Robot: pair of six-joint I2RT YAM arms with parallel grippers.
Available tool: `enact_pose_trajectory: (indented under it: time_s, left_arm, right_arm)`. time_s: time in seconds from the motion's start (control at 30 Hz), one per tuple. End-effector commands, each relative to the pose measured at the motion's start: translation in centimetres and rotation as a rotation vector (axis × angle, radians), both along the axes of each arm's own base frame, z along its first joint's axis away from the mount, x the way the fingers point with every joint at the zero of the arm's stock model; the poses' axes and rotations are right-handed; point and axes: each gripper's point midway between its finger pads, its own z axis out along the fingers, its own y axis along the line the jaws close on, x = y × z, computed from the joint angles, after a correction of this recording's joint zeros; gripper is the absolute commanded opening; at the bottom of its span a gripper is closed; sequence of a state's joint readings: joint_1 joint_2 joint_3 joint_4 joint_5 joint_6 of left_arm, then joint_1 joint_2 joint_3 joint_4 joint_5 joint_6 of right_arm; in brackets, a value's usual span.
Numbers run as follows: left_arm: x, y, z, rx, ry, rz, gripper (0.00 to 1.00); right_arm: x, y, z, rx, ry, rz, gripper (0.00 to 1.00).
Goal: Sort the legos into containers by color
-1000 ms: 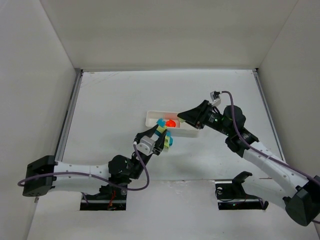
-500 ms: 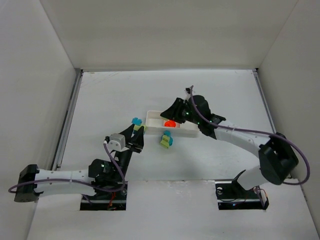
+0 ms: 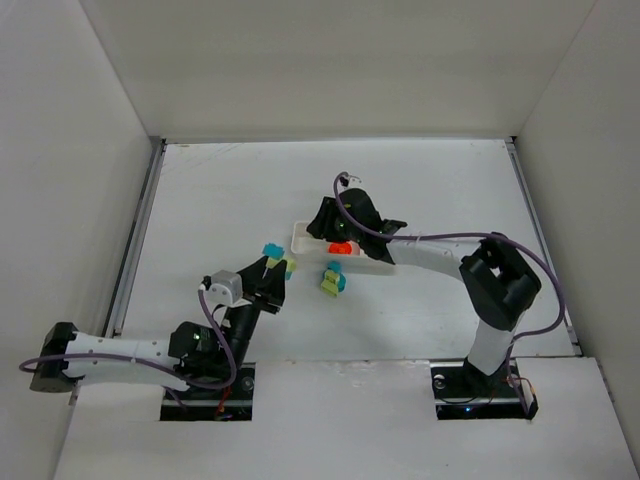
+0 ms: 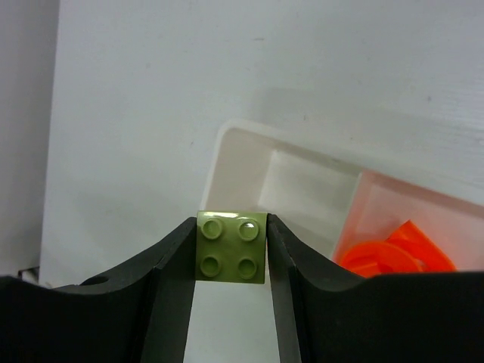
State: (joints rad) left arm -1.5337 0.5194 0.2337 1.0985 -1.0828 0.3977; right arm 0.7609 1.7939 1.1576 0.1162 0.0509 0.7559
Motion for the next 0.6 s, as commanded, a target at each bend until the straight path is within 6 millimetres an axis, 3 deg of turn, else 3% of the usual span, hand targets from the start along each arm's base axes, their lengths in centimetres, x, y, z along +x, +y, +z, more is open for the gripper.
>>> enact_pose_trajectory:
  time_s: [0.0, 0.2, 0.33, 0.47, 0.57]
  left_arm:
    - [-0.5, 0.0, 1.1, -0.059, 0.006, -0.024, 0.31]
    - [-1.2, -0.3, 1.6, -0.081, 0.008, -0.066, 0.31]
    - [-1.5, -0.4, 1.9, -0.11, 0.008, -0.091, 0.31]
    - [-2.3, -0.5, 2.8, -0.152, 0.003, -0.144, 0.31]
    - [-2.9, -0.9, 3.4, -0.166, 0.001, -0.182, 0.31]
  right_arm:
    - [1.9, 0.1, 2.2, -0.028, -0.101, -0.048, 0.49]
    - [2.0, 0.2, 3.0, -0.017, -0.119, -0.039, 0.59]
    - [0.5, -0.9, 4.5, 0.002, -0.137, -0.029, 0.56]
    - [-3.6, -4.0, 8.5, 0.107, -0.194, 0.005, 0.43]
    - [-7.8, -5.4, 11.4, 0.21, -0.238, 0.099, 0.47]
